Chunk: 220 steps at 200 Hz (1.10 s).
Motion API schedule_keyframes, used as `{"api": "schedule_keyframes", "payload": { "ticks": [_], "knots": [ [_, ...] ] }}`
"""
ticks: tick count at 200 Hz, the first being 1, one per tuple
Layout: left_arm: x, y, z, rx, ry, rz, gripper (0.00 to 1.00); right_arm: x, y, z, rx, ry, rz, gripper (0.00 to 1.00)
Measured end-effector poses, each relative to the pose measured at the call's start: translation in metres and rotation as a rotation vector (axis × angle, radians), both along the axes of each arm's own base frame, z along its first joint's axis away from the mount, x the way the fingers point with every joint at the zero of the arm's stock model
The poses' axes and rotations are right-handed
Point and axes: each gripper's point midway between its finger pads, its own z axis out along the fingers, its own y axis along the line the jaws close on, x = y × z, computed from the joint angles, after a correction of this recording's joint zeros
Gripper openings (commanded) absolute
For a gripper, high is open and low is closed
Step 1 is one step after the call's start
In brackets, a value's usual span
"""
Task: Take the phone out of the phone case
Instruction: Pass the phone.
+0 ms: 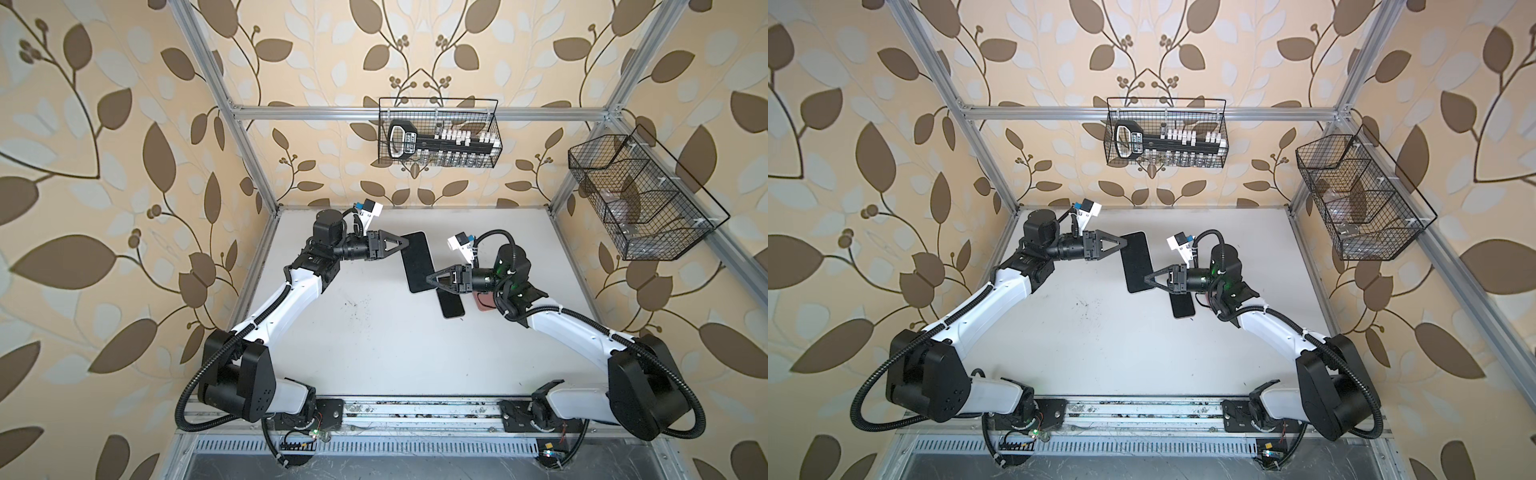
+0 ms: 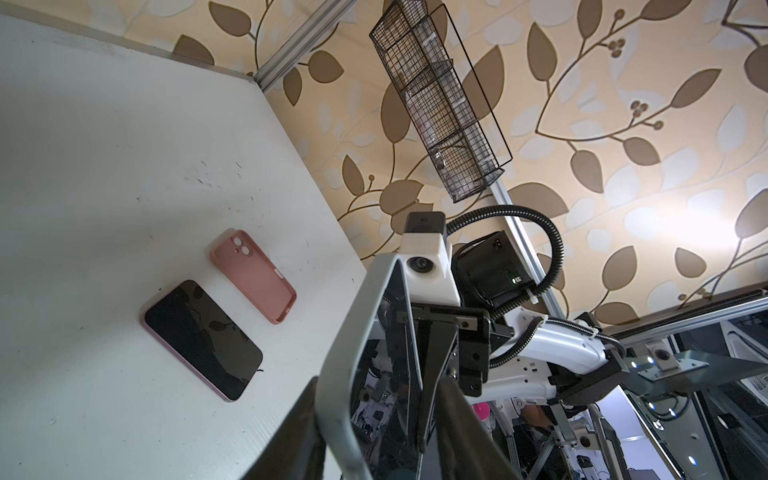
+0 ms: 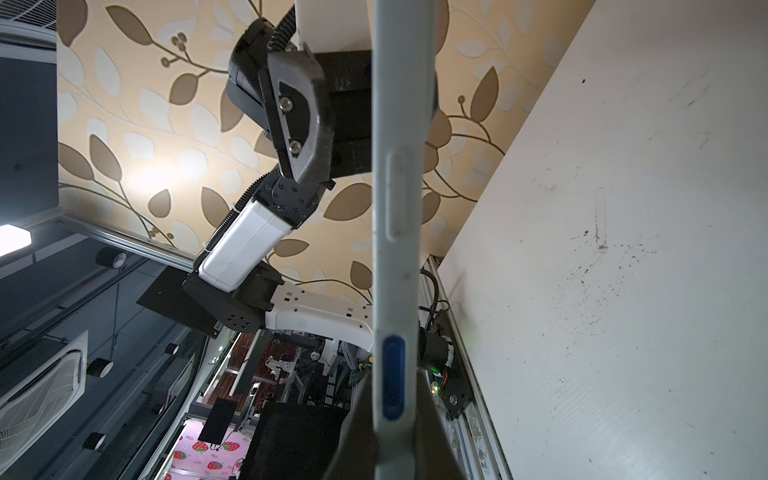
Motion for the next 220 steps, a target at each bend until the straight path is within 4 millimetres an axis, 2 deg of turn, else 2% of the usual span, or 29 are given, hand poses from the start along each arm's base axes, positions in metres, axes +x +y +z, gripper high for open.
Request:
{"api": "schedule_keyframes", "payload": {
  "ticks": [40,108,200,220],
  "knots": [
    [-0.007,-0.009,0.0,-0.005,0.001,-0.039,0.42,-0.001,0.003,0.004,0.011,-0.014,0.009,0.0],
    [-0.007,-0.013,-0.003,-0.008,0.02,-0.047,0.25,-0.001,0.005,0.005,0.017,-0.023,0.014,0.0],
    [-0.006,-0.013,0.005,-0.035,0.026,-0.046,0.23,0.0,0.005,0.009,0.027,-0.046,0.011,0.0],
    [-0.006,-0.013,0.005,-0.039,0.036,-0.047,0.12,0.001,0.004,0.009,0.028,-0.047,0.009,0.0]
  ]
}}
